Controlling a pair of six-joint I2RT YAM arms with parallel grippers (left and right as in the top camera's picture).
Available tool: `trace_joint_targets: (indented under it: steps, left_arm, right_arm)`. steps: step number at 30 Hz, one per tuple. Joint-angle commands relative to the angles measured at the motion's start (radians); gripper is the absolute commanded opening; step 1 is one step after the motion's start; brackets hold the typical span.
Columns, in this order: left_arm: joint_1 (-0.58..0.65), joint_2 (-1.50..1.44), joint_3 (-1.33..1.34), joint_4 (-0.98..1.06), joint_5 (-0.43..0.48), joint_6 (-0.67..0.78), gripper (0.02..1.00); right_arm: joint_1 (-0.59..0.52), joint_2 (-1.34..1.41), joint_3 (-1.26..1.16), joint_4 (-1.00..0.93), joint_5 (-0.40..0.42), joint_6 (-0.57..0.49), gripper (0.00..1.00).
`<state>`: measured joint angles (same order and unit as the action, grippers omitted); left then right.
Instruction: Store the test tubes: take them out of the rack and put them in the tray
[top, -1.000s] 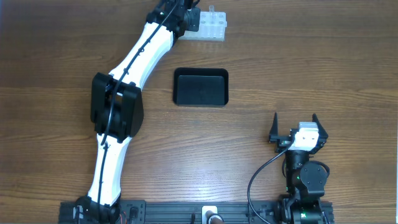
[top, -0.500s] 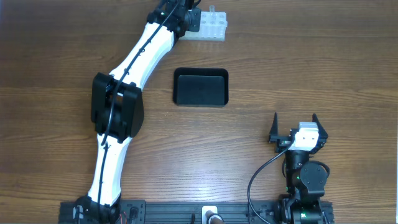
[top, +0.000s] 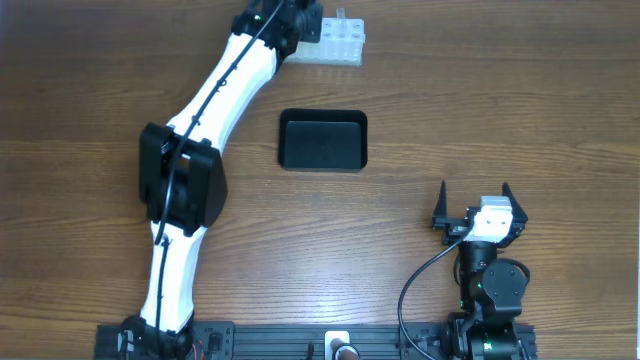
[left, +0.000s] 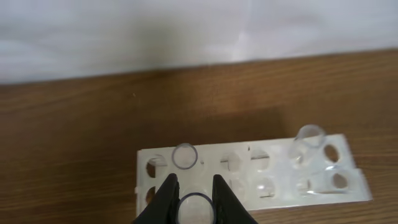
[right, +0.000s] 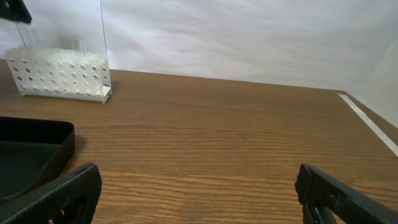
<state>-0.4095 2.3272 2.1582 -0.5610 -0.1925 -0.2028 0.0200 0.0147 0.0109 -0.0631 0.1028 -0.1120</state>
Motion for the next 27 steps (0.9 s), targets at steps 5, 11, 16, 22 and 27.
trace_joint_targets:
  steps: [5, 11, 16, 22, 27]
  left_arm:
    - [-0.005, -0.121, 0.029, 0.002, -0.023, -0.01, 0.084]
    - [-0.014, -0.183, 0.029, -0.037, -0.023, -0.01, 0.082]
    - [-0.027, -0.228, 0.029, -0.167, -0.001, -0.073, 0.075]
    - [-0.028, -0.253, 0.029, -0.441, 0.109, -0.23, 0.06]
    - [-0.028, -0.249, 0.029, -0.653, 0.167, -0.282, 0.038]
  right_arm:
    - [-0.007, -0.01, -0.005, -0.004, -0.008, -0.001, 0.993]
    - [-0.007, -0.01, -0.005, -0.004, -0.008, -0.001, 0.993]
    - [-0.007, -0.01, -0.005, -0.004, -0.008, -0.001, 0.991]
    - [-0.007, -0.01, -0.005, -0.004, -0.008, -0.001, 0.991]
    - [-0.007, -0.01, -0.005, -0.004, -0.008, -0.001, 0.993]
